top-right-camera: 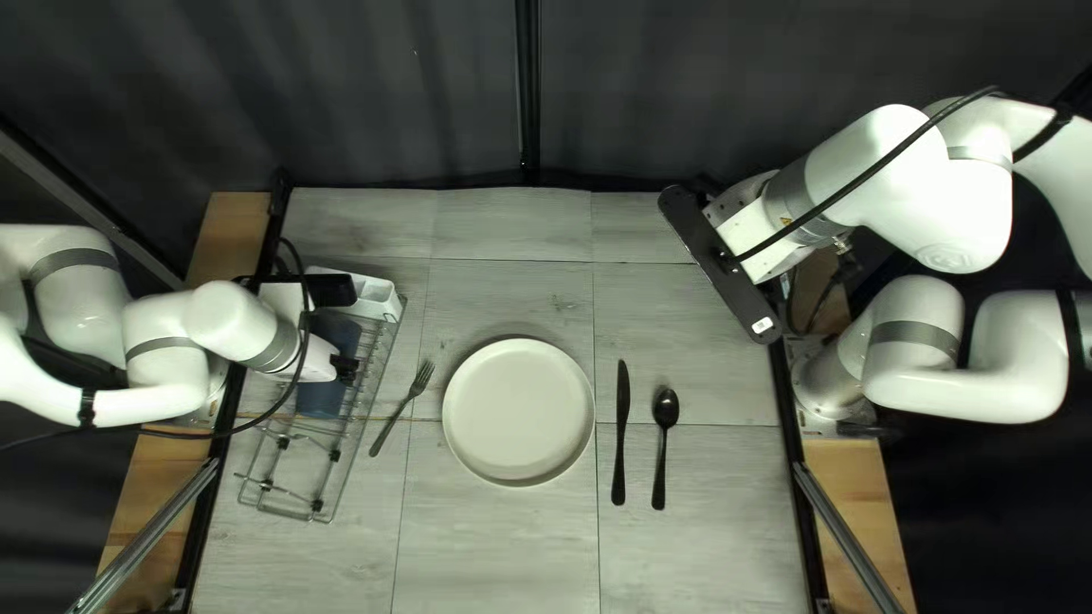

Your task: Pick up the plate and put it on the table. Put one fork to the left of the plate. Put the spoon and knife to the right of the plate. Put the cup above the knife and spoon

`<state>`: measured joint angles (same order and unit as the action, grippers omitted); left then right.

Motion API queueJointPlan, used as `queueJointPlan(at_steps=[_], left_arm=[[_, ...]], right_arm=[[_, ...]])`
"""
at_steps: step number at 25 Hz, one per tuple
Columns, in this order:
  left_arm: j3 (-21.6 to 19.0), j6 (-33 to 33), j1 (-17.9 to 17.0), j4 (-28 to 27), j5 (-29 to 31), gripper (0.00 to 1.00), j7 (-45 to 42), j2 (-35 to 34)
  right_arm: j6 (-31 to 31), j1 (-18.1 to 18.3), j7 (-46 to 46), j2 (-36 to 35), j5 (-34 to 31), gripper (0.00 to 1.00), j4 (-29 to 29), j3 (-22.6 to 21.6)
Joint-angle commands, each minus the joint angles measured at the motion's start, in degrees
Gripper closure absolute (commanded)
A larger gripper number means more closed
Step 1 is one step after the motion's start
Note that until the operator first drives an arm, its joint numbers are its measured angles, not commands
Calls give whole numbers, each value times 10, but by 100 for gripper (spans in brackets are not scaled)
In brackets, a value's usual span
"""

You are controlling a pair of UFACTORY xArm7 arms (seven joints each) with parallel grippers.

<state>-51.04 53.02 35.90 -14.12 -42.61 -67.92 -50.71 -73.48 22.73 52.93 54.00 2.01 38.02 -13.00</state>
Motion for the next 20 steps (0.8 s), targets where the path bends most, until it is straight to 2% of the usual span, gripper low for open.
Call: queueJointPlan(at_steps=[1,3,9,13,20], left_arm=[[5,18,21,-45,29,100,-3,0],[4,14,28,-62,36,100,4,5],[-31,-65,91,-140,55,100,63,98],[-52,-102,123,-174,72,100,93,146],[-115,-183,197,-225,118,100,133,244]], right_arm=[[0,0,0,0,0,0,0,0],[0,0,0,0,0,0,0,0],[0,0,0,0,0,0,0,0],[0,0,0,0,0,0,0,0],[0,0,0,0,0,0,0,0]])
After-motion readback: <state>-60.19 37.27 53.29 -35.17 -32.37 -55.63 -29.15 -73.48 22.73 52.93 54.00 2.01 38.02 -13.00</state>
